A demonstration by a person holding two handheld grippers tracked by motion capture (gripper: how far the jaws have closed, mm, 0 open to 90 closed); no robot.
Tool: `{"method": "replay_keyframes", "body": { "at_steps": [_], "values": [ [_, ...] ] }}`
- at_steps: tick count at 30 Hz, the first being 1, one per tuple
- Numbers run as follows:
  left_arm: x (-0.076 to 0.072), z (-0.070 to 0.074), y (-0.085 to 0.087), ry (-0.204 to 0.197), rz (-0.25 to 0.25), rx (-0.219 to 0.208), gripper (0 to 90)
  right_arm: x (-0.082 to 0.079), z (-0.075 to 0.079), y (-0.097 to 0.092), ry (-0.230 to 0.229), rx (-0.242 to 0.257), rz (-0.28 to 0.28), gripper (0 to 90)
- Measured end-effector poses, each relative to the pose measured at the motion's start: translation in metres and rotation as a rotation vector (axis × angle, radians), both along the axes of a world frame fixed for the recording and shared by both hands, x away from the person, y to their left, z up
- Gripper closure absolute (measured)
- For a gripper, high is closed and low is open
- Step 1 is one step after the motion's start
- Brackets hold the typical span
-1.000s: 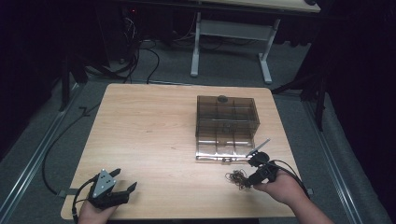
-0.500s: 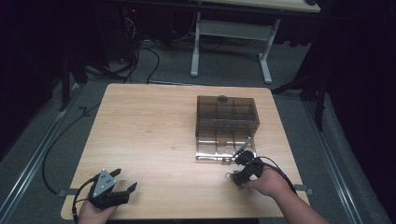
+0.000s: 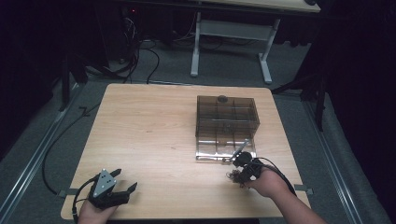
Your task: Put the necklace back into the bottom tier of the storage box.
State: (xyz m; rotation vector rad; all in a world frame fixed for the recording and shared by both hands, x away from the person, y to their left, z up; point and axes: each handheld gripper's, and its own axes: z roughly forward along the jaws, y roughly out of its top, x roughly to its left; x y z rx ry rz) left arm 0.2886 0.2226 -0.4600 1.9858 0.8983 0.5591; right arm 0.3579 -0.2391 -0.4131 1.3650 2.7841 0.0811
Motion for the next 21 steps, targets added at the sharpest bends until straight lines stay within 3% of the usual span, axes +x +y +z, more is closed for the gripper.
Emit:
{"method": "replay_keyframes", "body": {
  "at_steps": [5, 11, 21],
  "values": [
    [0.0, 0.0, 0.0, 0.002, 0.002, -0.002, 21.0, 0.0, 0.004, -0.001, 0.008, 0.015, -0.006, 72.5],
    [0.0, 0.0, 0.0, 0.003, -0.002, -0.001, 21.0, 0.001, 0.02, -0.006, 0.0, 0.058, -0.028, 72.5],
    [0.0, 0.0, 0.0, 0.003, -0.004, -0.002, 21.0, 0.005, 0.035, -0.012, 0.0, 0.078, -0.041, 72.5]
  ]
}}
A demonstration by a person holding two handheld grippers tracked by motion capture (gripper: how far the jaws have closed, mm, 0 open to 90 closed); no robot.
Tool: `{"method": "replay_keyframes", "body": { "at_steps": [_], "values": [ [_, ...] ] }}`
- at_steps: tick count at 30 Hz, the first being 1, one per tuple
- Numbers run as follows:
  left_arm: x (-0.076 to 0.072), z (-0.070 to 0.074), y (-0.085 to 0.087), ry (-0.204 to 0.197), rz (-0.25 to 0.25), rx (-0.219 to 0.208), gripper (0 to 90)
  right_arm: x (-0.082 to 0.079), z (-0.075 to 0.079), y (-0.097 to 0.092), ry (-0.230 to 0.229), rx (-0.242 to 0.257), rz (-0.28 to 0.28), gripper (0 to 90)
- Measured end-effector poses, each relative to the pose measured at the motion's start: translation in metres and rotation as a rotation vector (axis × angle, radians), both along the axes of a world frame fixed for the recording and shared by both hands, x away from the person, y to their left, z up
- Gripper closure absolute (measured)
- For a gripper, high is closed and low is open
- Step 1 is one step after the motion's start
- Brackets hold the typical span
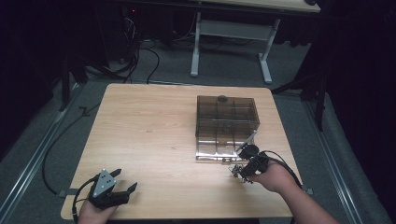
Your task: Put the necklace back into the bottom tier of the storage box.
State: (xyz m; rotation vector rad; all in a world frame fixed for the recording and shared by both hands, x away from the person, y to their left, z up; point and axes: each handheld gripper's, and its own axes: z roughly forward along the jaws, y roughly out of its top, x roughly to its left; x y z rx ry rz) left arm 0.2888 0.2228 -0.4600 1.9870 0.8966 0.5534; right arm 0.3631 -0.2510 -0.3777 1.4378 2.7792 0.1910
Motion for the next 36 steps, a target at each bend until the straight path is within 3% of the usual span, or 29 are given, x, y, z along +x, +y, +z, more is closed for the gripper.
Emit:
{"method": "replay_keyframes", "body": {
  "at_steps": [24, 31, 32, 36],
  "values": [
    [0.0, 0.0, 0.0, 0.003, 0.002, -0.005, 20.8, 0.027, 0.028, 0.003, -0.028, 0.054, -0.038, 72.4],
    [0.0, 0.0, 0.0, 0.002, 0.002, -0.005, 20.8, 0.039, 0.036, 0.01, -0.034, 0.044, -0.063, 72.5],
    [0.0, 0.0, 0.0, 0.006, -0.003, -0.001, 20.8, 0.044, 0.035, 0.012, -0.046, 0.037, -0.033, 72.4],
    [0.0, 0.0, 0.0, 0.006, -0.004, -0.003, 20.8, 0.05, 0.035, 0.015, -0.051, 0.016, -0.024, 72.4]
  ]
}}
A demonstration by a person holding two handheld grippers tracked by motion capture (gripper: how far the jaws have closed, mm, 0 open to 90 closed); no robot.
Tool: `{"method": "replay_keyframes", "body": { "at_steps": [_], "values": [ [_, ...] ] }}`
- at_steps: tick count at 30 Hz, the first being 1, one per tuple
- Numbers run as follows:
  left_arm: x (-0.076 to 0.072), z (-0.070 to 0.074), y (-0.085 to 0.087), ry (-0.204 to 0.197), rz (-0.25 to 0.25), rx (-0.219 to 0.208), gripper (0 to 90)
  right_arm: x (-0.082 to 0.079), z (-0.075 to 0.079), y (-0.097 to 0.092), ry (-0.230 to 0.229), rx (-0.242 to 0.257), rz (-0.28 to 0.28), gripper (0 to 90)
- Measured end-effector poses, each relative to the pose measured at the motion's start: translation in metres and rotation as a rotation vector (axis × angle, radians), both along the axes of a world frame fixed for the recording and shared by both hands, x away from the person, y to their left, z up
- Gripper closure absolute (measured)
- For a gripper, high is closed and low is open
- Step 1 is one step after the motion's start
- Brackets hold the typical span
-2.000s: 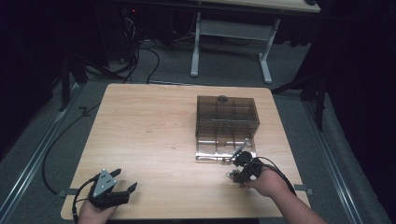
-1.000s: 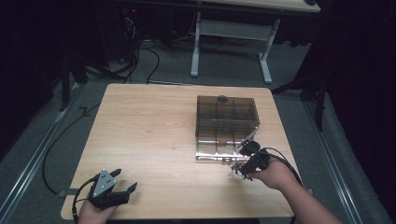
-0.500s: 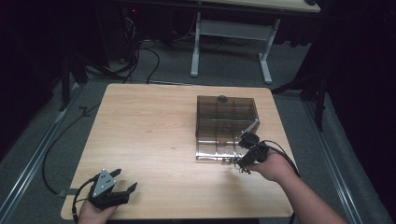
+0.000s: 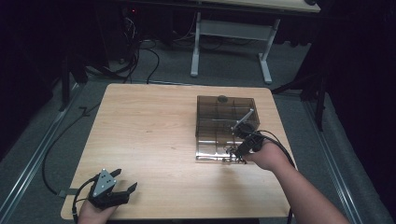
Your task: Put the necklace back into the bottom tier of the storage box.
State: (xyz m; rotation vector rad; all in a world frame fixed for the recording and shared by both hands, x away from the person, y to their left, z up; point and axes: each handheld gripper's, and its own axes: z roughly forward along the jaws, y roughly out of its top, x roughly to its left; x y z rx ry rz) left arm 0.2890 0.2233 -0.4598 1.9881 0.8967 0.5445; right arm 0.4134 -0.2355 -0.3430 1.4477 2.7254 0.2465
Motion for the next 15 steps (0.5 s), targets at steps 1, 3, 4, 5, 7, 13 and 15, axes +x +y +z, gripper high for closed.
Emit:
{"method": "replay_keyframes", "body": {
  "at_steps": [1, 3, 4, 5, 7, 13, 15],
  "values": [
    [0.0, 0.0, 0.0, -0.003, 0.002, -0.002, 20.8, 0.005, 0.0, 0.003, -0.003, 0.004, -0.003, 72.5],
    [0.0, 0.0, 0.0, -0.005, 0.002, -0.004, 20.8, 0.006, 0.0, 0.004, -0.003, -0.001, -0.011, 72.4],
    [0.0, 0.0, 0.0, -0.003, 0.001, -0.004, 20.8, 0.011, 0.0, 0.007, -0.01, -0.004, -0.004, 72.5],
    [0.0, 0.0, 0.0, -0.003, 0.001, -0.004, 20.8, 0.013, 0.0, 0.008, -0.01, -0.005, -0.005, 72.4],
    [0.0, 0.0, 0.0, -0.002, 0.002, -0.004, 20.8, 0.016, -0.001, 0.009, -0.01, -0.006, -0.002, 72.5],
    [-0.001, 0.0, 0.0, -0.007, -0.002, -0.002, 20.8, 0.034, -0.007, 0.019, -0.016, -0.021, -0.005, 72.5],
    [-0.001, 0.0, 0.0, -0.008, -0.004, -0.001, 20.8, 0.038, -0.01, 0.022, -0.014, -0.028, -0.007, 72.5]
  ]
}}
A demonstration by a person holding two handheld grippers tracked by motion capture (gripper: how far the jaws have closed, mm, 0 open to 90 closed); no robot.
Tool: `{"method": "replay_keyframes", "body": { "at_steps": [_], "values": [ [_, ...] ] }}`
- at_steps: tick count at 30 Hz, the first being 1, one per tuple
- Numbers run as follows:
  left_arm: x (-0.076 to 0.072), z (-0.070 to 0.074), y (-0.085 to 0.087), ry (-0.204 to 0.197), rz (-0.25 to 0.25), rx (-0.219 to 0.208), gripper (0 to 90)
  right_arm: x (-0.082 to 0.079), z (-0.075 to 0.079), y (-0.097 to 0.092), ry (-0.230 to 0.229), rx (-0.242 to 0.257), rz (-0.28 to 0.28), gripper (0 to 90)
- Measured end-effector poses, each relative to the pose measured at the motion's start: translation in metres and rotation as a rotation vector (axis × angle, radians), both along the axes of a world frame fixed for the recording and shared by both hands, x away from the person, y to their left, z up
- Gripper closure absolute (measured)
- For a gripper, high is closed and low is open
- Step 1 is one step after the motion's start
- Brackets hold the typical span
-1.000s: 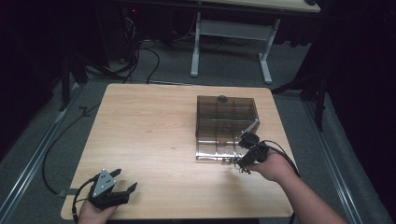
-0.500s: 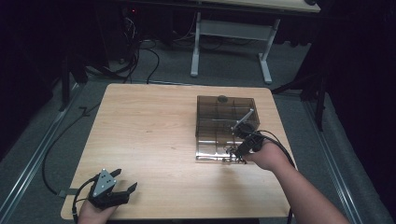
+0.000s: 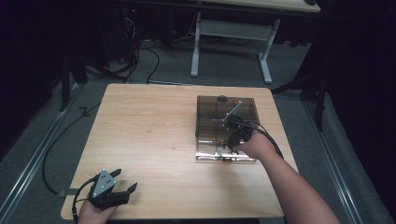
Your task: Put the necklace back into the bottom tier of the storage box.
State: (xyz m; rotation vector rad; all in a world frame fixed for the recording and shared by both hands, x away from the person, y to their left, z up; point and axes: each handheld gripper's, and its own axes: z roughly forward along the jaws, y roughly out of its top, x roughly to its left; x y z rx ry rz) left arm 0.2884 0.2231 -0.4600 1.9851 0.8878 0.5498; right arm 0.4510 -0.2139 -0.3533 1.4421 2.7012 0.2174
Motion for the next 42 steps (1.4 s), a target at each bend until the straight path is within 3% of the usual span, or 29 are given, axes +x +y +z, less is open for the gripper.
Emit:
{"method": "replay_keyframes", "body": {
  "at_steps": [11, 25, 29, 32, 33, 38, 39, 40, 42],
  "values": [
    [0.0, 0.0, 0.0, 0.001, -0.002, -0.005, 20.7, 0.01, -0.017, 0.011, 0.026, -0.033, 0.009, 72.4],
    [0.0, 0.0, 0.0, -0.001, 0.003, 0.001, 20.7, -0.001, -0.019, -0.009, 0.037, -0.036, -0.024, 72.4],
    [0.0, 0.0, 0.0, 0.002, 0.002, 0.004, 20.7, 0.0, -0.025, -0.003, 0.035, -0.059, 0.0, 72.4],
    [0.0, 0.0, 0.0, 0.002, 0.0, 0.0, 20.7, 0.003, -0.028, 0.001, 0.03, -0.055, -0.003, 72.4],
    [0.0, 0.0, 0.0, -0.001, 0.0, -0.001, 20.7, 0.003, -0.028, 0.004, 0.037, -0.056, -0.027, 72.4],
    [0.0, 0.0, 0.0, 0.006, -0.004, 0.003, 20.7, 0.007, -0.04, 0.011, 0.033, -0.09, 0.027, 72.3],
    [0.0, 0.0, 0.0, 0.005, -0.005, 0.003, 20.7, 0.006, -0.041, 0.013, 0.045, -0.089, -0.008, 72.3],
    [0.0, 0.0, 0.0, 0.004, -0.005, 0.003, 20.7, 0.007, -0.042, 0.011, 0.034, -0.087, 0.021, 72.3],
    [0.0, 0.0, 0.0, 0.003, -0.004, 0.003, 20.7, 0.008, -0.045, 0.011, 0.04, -0.086, 0.009, 72.2]
  ]
}}
